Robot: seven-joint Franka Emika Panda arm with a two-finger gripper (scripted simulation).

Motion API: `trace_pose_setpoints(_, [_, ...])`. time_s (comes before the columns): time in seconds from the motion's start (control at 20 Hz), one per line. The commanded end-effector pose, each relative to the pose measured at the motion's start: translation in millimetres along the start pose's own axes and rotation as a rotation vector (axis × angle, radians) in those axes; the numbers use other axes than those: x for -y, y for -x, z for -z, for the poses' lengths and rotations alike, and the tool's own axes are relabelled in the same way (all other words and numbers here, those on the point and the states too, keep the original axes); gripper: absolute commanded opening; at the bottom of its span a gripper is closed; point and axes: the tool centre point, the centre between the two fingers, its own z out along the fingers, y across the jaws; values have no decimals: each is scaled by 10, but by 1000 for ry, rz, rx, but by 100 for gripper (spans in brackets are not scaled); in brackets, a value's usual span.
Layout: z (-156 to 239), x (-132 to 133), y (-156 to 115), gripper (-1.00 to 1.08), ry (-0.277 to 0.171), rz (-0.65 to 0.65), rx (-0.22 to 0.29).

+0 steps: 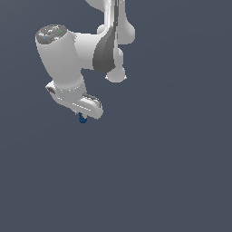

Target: Pick up the object and move it to a goal position.

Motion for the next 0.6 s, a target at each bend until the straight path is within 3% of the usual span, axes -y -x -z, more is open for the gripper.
trace_pose_setpoints(0.0, [193,-10,-110,-100,0,0,1])
trace_pose_setpoints(0.55, [862,-34,-521,-100,0,1,1])
